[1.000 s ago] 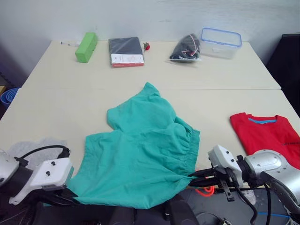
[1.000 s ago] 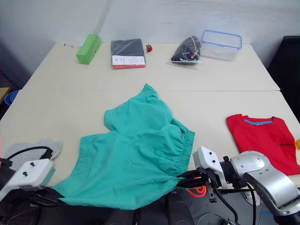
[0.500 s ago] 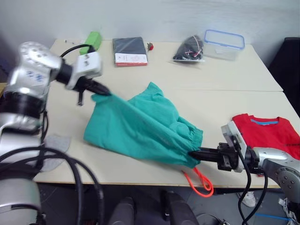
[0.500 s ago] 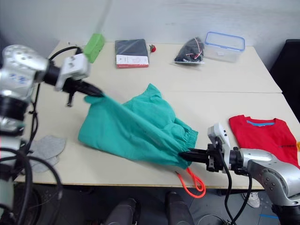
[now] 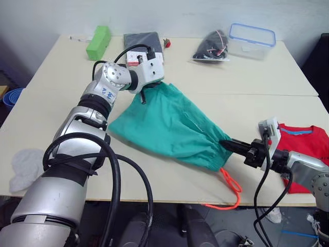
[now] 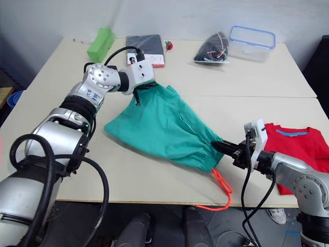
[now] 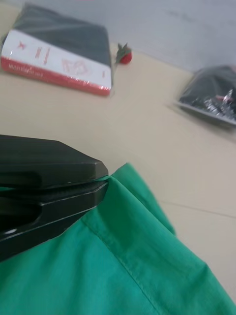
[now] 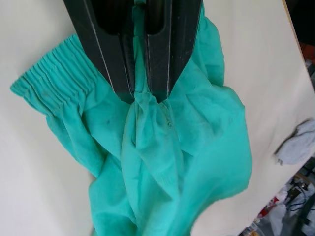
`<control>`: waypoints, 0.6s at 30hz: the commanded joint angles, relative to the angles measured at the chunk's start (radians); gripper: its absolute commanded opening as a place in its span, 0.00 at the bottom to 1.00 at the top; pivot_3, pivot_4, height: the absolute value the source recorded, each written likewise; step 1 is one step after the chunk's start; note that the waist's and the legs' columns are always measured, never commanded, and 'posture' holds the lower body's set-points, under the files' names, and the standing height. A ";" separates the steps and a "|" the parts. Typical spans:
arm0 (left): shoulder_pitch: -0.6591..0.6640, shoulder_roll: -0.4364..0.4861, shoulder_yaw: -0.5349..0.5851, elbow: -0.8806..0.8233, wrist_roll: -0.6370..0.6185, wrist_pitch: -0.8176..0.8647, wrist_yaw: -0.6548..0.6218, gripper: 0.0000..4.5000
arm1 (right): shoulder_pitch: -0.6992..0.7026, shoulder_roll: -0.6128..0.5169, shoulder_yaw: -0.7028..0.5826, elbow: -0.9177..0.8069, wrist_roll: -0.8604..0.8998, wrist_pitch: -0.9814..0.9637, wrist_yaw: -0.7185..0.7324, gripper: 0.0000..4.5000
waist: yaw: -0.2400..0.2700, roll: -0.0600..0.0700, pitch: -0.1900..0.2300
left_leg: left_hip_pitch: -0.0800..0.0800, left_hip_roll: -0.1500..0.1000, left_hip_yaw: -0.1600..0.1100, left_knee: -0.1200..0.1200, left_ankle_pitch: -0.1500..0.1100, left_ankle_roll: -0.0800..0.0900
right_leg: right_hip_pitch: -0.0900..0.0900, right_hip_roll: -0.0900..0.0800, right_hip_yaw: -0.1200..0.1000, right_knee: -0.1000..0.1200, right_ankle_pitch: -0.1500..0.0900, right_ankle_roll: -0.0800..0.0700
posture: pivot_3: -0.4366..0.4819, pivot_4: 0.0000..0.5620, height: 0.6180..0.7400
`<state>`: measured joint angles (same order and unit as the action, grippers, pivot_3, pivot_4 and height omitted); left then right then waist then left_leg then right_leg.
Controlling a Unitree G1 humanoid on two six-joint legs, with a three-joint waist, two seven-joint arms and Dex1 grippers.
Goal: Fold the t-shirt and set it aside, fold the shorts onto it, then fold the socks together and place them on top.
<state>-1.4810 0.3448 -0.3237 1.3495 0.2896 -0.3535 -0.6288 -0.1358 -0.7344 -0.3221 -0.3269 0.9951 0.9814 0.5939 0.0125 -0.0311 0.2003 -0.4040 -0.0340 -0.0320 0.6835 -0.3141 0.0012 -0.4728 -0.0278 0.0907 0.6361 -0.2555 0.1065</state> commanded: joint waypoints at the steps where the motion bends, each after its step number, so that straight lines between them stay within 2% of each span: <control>1: -0.042 -0.022 0.024 -0.003 0.026 -0.043 0.071 0.01 | 0.043 -0.012 -0.031 -0.035 -0.023 -0.021 -0.001 0.00 | 0.001 0.000 0.000 | 0.001 -0.001 0.000 0.000 0.001 0.001 | 0.002 0.001 0.000 -0.001 0.001 0.001 | 0.48 0.27 1.00; 5: -0.054 -0.050 0.021 0.003 0.059 -0.052 0.117 0.01 | 0.073 -0.005 -0.034 -0.039 -0.043 -0.035 0.001 0.00 | 0.002 0.000 0.000 | 0.006 -0.003 0.000 0.000 0.002 0.004 | 0.011 0.000 0.000 -0.007 0.005 0.005 | 0.48 0.27 1.00; 12: -0.035 -0.080 0.020 0.018 0.106 0.005 0.129 0.01 | 0.047 0.012 -0.006 -0.036 -0.119 -0.091 -0.030 0.00 | 0.004 0.000 0.000 | 0.005 -0.004 0.000 0.000 0.001 0.006 | 0.011 -0.001 0.001 -0.007 0.006 0.007 | 0.48 0.27 1.00; 18: -0.026 -0.047 0.052 0.017 0.100 0.009 0.131 0.42 | -0.025 0.036 -0.070 -0.015 -0.114 -0.113 -0.071 0.42 | 0.005 0.000 0.000 | 0.005 -0.004 0.000 0.000 0.001 0.006 | 0.011 -0.001 0.001 -0.007 0.007 0.007 | 0.48 0.27 1.00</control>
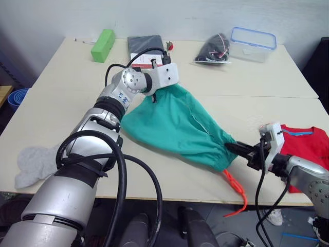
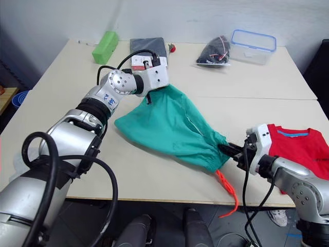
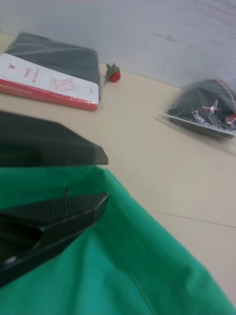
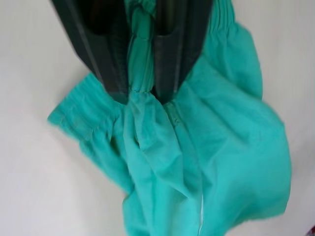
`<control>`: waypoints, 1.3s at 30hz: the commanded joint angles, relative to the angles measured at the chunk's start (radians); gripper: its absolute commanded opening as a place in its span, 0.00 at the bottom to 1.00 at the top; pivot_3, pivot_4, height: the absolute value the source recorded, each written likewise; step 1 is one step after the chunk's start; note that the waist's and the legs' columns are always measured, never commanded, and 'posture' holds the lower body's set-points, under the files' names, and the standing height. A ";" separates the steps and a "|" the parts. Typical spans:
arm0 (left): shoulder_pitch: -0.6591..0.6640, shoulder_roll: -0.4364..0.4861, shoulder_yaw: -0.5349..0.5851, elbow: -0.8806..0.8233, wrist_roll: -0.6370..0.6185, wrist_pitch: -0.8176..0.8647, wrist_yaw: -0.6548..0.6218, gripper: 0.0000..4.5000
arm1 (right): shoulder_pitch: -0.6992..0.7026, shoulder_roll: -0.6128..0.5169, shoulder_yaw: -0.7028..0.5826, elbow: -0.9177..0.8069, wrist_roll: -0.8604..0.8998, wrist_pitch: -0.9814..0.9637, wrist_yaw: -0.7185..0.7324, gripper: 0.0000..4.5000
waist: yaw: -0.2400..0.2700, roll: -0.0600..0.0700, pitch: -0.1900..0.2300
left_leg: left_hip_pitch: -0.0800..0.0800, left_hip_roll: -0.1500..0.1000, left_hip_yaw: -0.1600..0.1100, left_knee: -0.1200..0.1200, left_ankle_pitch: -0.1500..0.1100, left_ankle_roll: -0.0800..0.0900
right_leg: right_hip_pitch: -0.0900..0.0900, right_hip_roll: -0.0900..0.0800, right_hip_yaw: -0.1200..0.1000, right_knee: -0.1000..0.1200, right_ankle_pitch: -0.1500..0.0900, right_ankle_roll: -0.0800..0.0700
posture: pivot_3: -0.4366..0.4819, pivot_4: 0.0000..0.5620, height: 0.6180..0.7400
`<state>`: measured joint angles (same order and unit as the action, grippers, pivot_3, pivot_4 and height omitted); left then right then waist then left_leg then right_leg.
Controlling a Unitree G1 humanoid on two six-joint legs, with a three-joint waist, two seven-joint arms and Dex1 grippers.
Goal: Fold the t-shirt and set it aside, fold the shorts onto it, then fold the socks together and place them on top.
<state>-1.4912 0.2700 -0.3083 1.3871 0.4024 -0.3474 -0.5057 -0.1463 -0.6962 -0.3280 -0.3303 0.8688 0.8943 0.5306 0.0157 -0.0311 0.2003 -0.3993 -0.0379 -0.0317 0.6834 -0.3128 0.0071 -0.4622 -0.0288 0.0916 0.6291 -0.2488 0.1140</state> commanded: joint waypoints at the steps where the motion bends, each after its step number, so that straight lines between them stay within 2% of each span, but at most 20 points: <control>1: -0.015 0.042 0.052 -0.022 -0.022 0.003 0.008 0.50 | -0.018 -0.006 -0.074 -0.019 0.015 -0.027 -0.009 0.51 | 0.002 0.000 0.000 | 0.000 0.000 0.000 0.000 0.000 0.000 | 0.000 0.000 0.000 0.000 0.000 0.000 | 0.48 0.27 1.00; 5: -0.018 0.106 0.129 -0.031 -0.072 0.001 -0.007 0.77 | -0.019 -0.036 -0.103 -0.063 0.005 -0.038 0.005 0.82 | 0.002 0.000 0.000 | -0.001 0.000 0.000 0.000 0.000 0.000 | 0.000 -0.001 0.000 0.000 0.000 0.000 | 0.48 0.27 1.00; 7: -0.016 0.143 0.181 -0.043 -0.119 -0.012 -0.077 0.90 | -0.018 -0.070 -0.099 -0.102 -0.034 -0.071 0.026 0.96 | 0.002 0.000 0.000 | -0.001 0.000 0.000 0.000 0.000 0.000 | -0.001 -0.001 0.000 0.000 0.000 0.000 | 0.48 0.27 1.00; 8: -0.013 0.157 0.215 -0.053 -0.157 -0.016 -0.141 0.97 | -0.025 -0.088 -0.090 -0.126 -0.058 -0.094 0.034 1.00 | 0.002 0.000 0.000 | -0.002 0.000 0.000 0.000 0.000 0.000 | -0.001 -0.001 0.000 0.000 0.000 0.000 | 0.48 0.27 1.00; 11: 0.011 0.170 0.306 -0.098 -0.281 0.013 -0.372 0.99 | -0.067 -0.111 -0.048 -0.195 -0.062 -0.113 0.052 1.00 | 0.003 0.000 0.000 | -0.002 0.000 0.000 0.000 0.000 0.000 | -0.001 0.000 -0.001 0.000 0.000 0.000 | 0.48 0.27 1.00; 13: 0.061 0.167 0.326 -0.158 -0.329 0.027 -0.480 0.99 | -0.099 -0.098 0.000 -0.231 -0.051 -0.106 0.054 1.00 | 0.004 0.001 -0.001 | -0.001 0.000 0.000 0.000 0.000 0.000 | 0.000 0.000 -0.001 -0.001 0.000 0.000 | 0.48 0.27 1.00; 18: 0.297 0.185 0.260 -0.450 -0.356 0.042 -0.658 1.00 | -0.069 -0.138 0.179 -0.332 -0.169 -0.162 0.120 0.66 | 0.005 0.002 -0.002 | -0.001 0.000 -0.001 0.000 0.000 0.000 | -0.001 -0.005 -0.001 -0.001 0.000 0.000 | 0.48 0.27 1.00; 21: 0.422 0.232 0.221 -0.609 -0.343 0.054 -0.705 1.00 | -0.007 -0.188 0.264 -0.377 -0.271 -0.215 0.157 0.66 | 0.003 0.002 -0.002 | -0.003 0.000 -0.001 0.001 0.000 0.000 | -0.002 -0.007 -0.001 -0.001 0.000 0.000 | 0.48 0.27 1.00; 27: 0.551 0.353 0.160 -0.763 -0.315 -0.036 -0.752 1.00 | 0.118 -0.255 0.354 -0.422 -0.469 -0.301 0.153 0.99 | 0.005 0.001 -0.002 | -0.002 0.000 -0.001 0.002 0.001 0.001 | -0.001 -0.008 -0.002 0.000 0.000 0.000 | 0.48 0.27 1.00; 30: 0.577 0.396 0.152 -0.798 -0.327 -0.053 -0.778 1.00 | 0.167 -0.256 0.370 -0.443 -0.540 -0.327 0.134 0.99 | 0.005 0.000 -0.003 | -0.001 -0.001 -0.001 0.002 0.001 0.001 | 0.000 -0.008 -0.002 -0.001 0.000 0.000 | 0.48 0.27 1.00; 34: 0.597 0.426 0.151 -0.824 -0.352 -0.077 -0.804 1.00 | 0.195 -0.245 0.416 -0.394 -0.735 -0.393 0.050 0.99 | 0.005 -0.001 -0.004 | -0.001 -0.001 -0.001 0.002 0.001 0.001 | 0.000 -0.008 -0.003 -0.001 0.000 0.000 | 0.48 0.27 1.00; 39: 0.610 0.447 0.142 -0.845 -0.380 -0.066 -0.862 1.00 | 0.195 -0.193 0.455 -0.333 -0.835 -0.416 0.010 0.99 | 0.004 -0.001 -0.005 | -0.001 -0.001 -0.001 0.002 0.001 0.001 | 0.001 -0.008 -0.003 0.000 0.000 0.000 | 0.48 0.27 1.00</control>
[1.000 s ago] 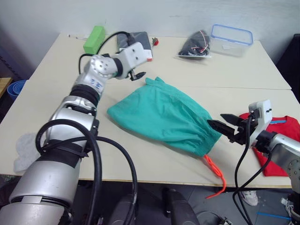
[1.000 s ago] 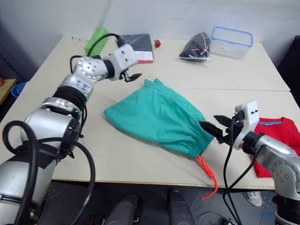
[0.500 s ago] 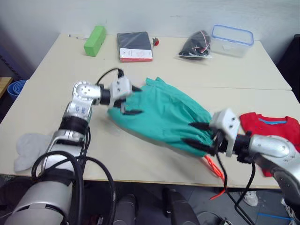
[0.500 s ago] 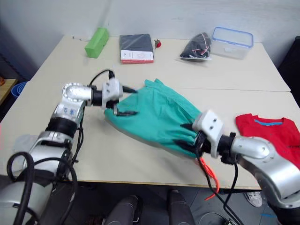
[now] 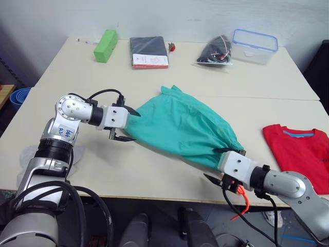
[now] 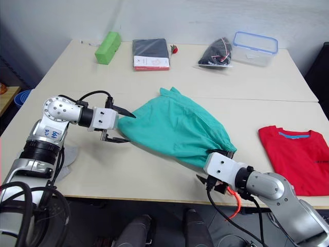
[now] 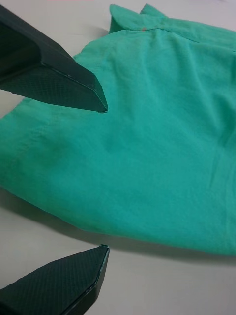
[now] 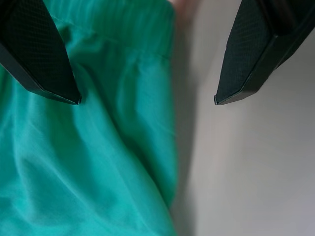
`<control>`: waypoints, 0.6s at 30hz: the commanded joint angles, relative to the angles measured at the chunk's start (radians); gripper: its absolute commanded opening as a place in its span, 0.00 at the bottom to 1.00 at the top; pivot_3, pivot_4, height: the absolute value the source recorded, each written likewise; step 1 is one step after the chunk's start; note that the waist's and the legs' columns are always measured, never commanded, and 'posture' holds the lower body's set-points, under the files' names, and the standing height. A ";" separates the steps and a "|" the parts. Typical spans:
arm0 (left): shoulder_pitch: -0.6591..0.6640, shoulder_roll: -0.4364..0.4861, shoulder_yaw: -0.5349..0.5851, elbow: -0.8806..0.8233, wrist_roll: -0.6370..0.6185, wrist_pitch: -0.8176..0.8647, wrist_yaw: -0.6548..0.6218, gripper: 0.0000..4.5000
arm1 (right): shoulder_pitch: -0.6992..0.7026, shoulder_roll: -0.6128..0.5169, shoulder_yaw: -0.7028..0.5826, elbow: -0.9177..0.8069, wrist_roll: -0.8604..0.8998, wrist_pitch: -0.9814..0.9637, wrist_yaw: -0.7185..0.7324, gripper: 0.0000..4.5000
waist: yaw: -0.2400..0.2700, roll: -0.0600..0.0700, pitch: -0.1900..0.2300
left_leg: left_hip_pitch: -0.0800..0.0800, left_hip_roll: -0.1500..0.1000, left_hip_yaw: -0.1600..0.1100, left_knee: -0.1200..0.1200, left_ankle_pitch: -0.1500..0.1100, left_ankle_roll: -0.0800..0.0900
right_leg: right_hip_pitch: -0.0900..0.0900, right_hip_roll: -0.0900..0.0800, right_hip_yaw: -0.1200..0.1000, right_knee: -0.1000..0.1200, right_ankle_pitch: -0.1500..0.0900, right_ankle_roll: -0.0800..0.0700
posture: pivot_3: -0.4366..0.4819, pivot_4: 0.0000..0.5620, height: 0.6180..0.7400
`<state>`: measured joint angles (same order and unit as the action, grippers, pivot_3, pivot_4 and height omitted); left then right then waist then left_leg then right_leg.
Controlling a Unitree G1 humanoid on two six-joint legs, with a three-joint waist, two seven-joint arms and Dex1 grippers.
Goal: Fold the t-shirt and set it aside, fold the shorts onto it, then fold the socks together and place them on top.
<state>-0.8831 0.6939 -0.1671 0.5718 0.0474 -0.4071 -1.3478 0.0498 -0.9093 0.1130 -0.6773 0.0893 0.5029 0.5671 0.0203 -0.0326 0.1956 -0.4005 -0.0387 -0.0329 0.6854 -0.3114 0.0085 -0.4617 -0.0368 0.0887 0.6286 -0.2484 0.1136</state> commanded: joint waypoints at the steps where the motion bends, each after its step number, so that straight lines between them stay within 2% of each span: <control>1: 0.000 0.024 -0.001 -0.023 -0.021 -0.011 -0.020 1.00 | -0.004 0.026 0.019 0.024 -0.070 -0.031 -0.026 0.99 | -0.001 0.000 0.000 | 0.000 0.000 0.000 0.000 0.000 0.000 | 0.000 0.000 0.000 0.000 0.000 0.000 | 0.48 0.27 1.00; 5: -0.002 0.039 -0.049 0.051 0.058 -0.126 0.011 1.00 | -0.021 0.073 0.042 0.075 -0.113 -0.043 -0.037 0.99 | -0.010 -0.001 -0.002 | 0.002 0.000 0.000 0.000 0.000 0.000 | 0.002 0.001 0.000 0.000 0.000 0.000 | 0.48 0.27 1.00; 9: -0.049 -0.002 -0.104 0.197 0.192 -0.243 0.187 1.00 | -0.047 0.108 0.050 0.120 -0.145 -0.060 -0.032 0.99 | -0.020 -0.001 -0.002 | 0.015 0.000 -0.001 -0.003 -0.001 0.001 | 0.016 0.006 -0.001 -0.007 0.000 0.000 | 0.48 0.27 1.00; 13: -0.112 -0.046 -0.136 0.322 0.275 -0.303 0.333 1.00 | -0.072 0.119 0.052 0.162 -0.163 -0.085 -0.018 0.99 | -0.015 -0.005 -0.005 | 0.017 0.000 -0.001 -0.002 -0.001 0.002 | 0.019 0.006 -0.001 -0.007 0.000 0.000 | 0.48 0.27 1.00; 16: -0.146 -0.065 -0.158 0.396 0.310 -0.338 0.386 0.87 | -0.080 0.125 0.048 0.179 -0.167 -0.099 -0.006 0.86 | -0.017 -0.005 -0.006 | 0.017 -0.001 -0.001 -0.002 -0.001 0.002 | 0.019 0.006 -0.001 -0.005 0.000 0.000 | 0.48 0.27 1.00; 18: -0.167 -0.074 -0.171 0.437 0.328 -0.352 0.411 0.74 | -0.082 0.127 0.045 0.185 -0.167 -0.109 0.004 0.71 | -0.019 -0.004 -0.006 | 0.017 0.000 -0.001 -0.002 -0.001 0.002 | 0.019 0.006 -0.001 -0.003 0.000 0.000 | 0.48 0.27 1.00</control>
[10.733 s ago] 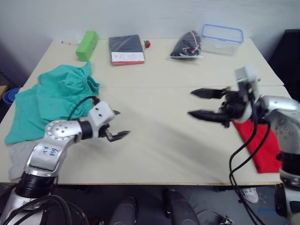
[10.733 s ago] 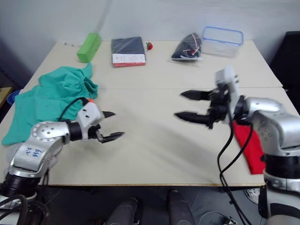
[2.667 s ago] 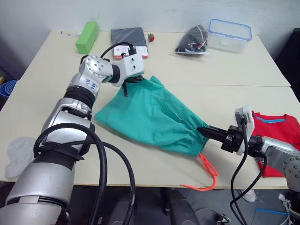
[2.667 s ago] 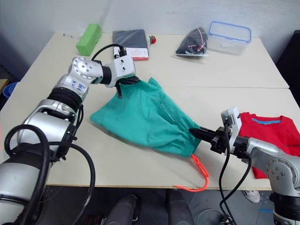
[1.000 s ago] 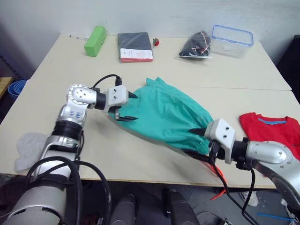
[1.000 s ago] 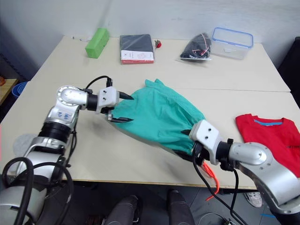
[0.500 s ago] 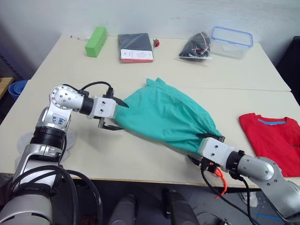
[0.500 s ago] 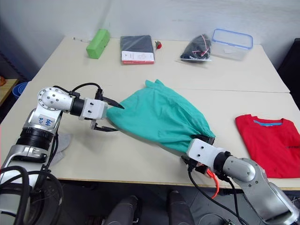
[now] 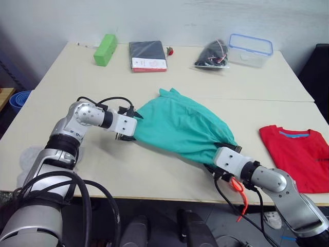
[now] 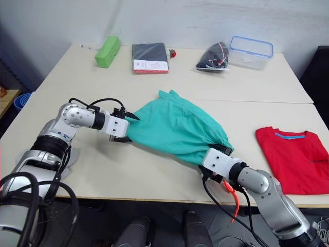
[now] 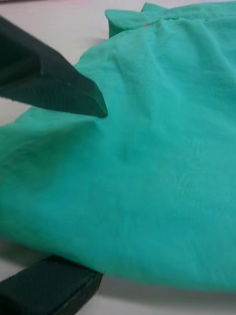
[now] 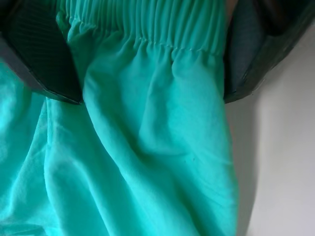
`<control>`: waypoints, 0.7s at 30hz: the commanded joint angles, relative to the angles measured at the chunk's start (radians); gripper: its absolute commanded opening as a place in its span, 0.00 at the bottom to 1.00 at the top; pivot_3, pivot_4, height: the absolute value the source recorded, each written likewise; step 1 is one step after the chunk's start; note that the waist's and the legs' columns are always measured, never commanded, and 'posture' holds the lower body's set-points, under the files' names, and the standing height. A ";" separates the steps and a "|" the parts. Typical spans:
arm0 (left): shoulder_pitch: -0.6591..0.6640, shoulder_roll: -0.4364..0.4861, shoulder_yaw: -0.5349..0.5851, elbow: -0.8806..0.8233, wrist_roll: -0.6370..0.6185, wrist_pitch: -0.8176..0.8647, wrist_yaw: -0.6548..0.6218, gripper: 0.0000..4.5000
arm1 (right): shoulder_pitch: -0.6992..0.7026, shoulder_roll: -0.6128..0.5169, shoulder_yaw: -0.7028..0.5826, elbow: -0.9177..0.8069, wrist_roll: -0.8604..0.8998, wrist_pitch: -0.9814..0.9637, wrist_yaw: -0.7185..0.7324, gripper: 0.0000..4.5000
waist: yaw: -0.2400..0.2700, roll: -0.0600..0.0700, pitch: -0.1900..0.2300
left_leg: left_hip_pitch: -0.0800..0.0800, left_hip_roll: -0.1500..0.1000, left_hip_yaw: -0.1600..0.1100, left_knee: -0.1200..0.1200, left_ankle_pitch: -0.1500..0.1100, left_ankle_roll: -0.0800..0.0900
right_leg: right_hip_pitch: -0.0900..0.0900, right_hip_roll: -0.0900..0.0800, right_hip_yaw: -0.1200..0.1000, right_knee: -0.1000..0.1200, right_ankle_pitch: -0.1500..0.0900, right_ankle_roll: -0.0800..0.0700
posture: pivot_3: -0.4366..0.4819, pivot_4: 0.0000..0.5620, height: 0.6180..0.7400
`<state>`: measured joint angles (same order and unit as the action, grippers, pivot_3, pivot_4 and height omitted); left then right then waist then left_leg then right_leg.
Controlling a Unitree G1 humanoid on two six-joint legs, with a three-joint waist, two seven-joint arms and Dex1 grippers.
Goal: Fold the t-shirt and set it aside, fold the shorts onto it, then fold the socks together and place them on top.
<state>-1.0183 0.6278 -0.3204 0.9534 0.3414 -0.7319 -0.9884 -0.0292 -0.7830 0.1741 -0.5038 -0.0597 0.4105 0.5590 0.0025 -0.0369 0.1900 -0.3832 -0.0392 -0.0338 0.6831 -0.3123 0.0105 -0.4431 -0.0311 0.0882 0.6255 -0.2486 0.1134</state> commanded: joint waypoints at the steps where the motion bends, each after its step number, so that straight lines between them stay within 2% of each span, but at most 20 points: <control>1: -0.040 -0.011 -0.022 0.073 0.040 -0.031 0.062 0.67 | -0.003 0.000 -0.018 0.013 -0.018 -0.020 0.015 0.63 | 0.000 0.000 0.000 | 0.000 0.000 0.000 0.000 0.000 0.000 | 0.000 0.000 0.000 0.000 0.000 0.000 | 0.48 0.27 1.00; 3: -0.055 -0.015 -0.029 0.103 0.048 -0.040 0.078 0.55 | -0.004 -0.002 -0.020 0.019 -0.014 -0.036 0.028 0.50 | 0.000 0.000 0.000 | 0.000 0.000 0.000 0.000 0.000 0.000 | 0.000 0.000 0.000 0.000 0.000 0.000 | 0.48 0.27 1.00; 9: -0.063 -0.007 -0.028 0.135 0.032 -0.060 0.056 0.11 | -0.016 -0.026 -0.031 0.056 -0.010 -0.109 0.084 0.03 | -0.003 0.000 0.000 | 0.000 0.000 0.000 0.000 0.000 0.000 | 0.000 0.000 0.000 0.000 0.000 0.000 | 0.48 0.27 1.00; 11: -0.055 0.004 -0.019 0.122 0.014 -0.051 0.031 0.01 | -0.038 -0.038 -0.035 0.090 -0.004 -0.151 0.115 0.00 | -0.004 0.000 0.000 | 0.000 0.000 0.000 0.000 0.000 0.000 | 0.000 0.000 0.000 0.000 0.000 0.000 | 0.48 0.27 1.00; 12: -0.049 0.009 -0.014 0.113 0.003 -0.042 0.014 0.01 | -0.049 -0.042 -0.035 0.106 -0.002 -0.171 0.128 0.00 | -0.005 0.000 0.000 | 0.000 0.000 0.000 0.000 0.000 0.000 | 0.000 0.000 0.000 0.000 0.000 0.000 | 0.48 0.27 1.00; 15: 0.031 0.053 0.012 -0.011 -0.099 0.058 -0.160 0.01 | -0.102 -0.057 -0.014 0.183 -0.001 -0.298 0.188 0.00 | -0.014 0.000 0.000 | 0.000 0.001 0.000 0.000 0.000 0.000 | -0.001 0.001 0.000 0.000 0.000 0.000 | 0.48 0.27 1.00; 18: 0.194 0.146 0.045 -0.302 -0.199 0.238 -0.287 0.01 | -0.168 -0.066 0.028 0.294 -0.010 -0.471 0.266 0.00 | -0.034 0.001 0.000 | 0.000 0.003 0.001 -0.001 -0.001 -0.001 | -0.001 -0.001 0.001 0.000 0.000 0.000 | 0.48 0.27 1.00; 21: 0.392 0.263 0.104 -0.632 -0.244 0.421 -0.307 0.01 | -0.221 -0.070 0.067 0.403 0.035 -0.679 0.392 0.00 | -0.046 0.001 0.000 | 0.001 0.006 0.001 -0.001 -0.002 -0.002 | -0.001 -0.001 0.001 0.001 -0.001 -0.002 | 0.48 0.27 1.00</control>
<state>-0.6881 0.8384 -0.2431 0.4664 0.1220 -0.4090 -1.2602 -0.2395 -0.8368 0.2354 -0.1339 -0.0525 -0.1447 0.8826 -0.0437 -0.0356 0.1897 -0.3817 -0.0320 -0.0323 0.6816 -0.3153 0.0079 -0.4443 -0.0319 0.0898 0.6261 -0.2501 0.1106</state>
